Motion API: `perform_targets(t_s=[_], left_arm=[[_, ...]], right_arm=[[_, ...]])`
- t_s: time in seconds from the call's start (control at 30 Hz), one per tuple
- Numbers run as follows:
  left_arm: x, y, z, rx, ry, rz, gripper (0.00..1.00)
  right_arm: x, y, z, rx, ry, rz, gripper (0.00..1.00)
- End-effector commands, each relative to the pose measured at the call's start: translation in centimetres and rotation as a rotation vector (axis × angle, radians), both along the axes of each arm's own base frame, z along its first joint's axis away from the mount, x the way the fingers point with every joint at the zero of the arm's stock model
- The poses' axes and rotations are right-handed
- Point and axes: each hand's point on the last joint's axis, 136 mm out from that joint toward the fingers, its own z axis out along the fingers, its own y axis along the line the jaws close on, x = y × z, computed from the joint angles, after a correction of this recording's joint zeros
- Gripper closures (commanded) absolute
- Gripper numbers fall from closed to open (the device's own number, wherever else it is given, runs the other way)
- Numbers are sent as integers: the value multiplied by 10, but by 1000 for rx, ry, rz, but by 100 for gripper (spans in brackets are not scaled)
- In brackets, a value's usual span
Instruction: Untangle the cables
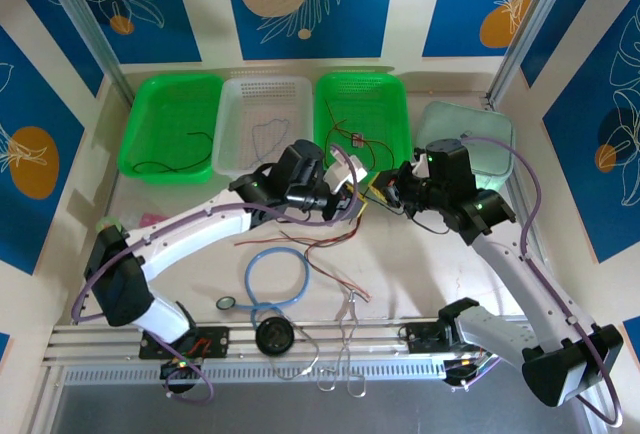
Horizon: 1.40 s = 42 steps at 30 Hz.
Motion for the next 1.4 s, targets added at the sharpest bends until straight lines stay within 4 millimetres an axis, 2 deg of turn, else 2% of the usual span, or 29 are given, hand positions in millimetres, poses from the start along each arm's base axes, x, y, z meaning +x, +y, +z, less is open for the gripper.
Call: perform_targets(t_s=[0.0, 0.03, 0.07, 0.13, 0.23, 0.37, 0.47, 0.57, 0.67, 0.77, 0.87, 0.93, 1.1, 1.23, 1.37], left_arm=[[7, -7, 28, -51, -40, 18, 100], [10, -5, 33, -60, -44, 36, 100], [12, -3, 38, -70, -46, 51, 100], [23, 5, 51, -87, -38, 115, 100], [38, 19, 78, -129, 15, 201, 100], [49, 32, 112, -168, 84, 263, 100], [54, 38, 128, -212, 170, 287, 100], [59, 41, 139, -247, 255, 310, 100], [61, 43, 144, -255, 319, 330, 100], [62, 43, 148, -269, 383, 343, 100], [62, 43, 153, -293, 435, 345, 100], [62, 43, 156, -306, 456, 344, 100], [59, 44, 165, -328, 484, 340, 100], [57, 45, 168, -328, 498, 339, 100], [53, 47, 171, -332, 510, 336, 100]], right_arm=[[-1, 8, 16, 33, -42, 48, 100], [0, 8, 20, 37, -59, 59, 95], [0, 7, 23, 39, -76, 65, 85], [2, 2, 36, 29, -142, 80, 71], [3, -13, 63, 10, -251, 71, 58], [-2, -28, 107, -46, -494, 113, 52], [-3, -36, 120, -189, -678, 143, 52], [-6, -38, 124, -354, -891, 191, 54], [-16, -31, 126, -550, -1170, 246, 55], [-25, -18, 117, -758, -1402, 334, 55], [-28, -2, 100, -930, -1544, 437, 53], [-26, 6, 94, -1011, -1615, 467, 50], [-15, 25, 95, -1096, -1707, 487, 40], [-8, 42, 98, -1072, -1755, 519, 38], [3, 51, 101, -1050, -1772, 526, 37]])
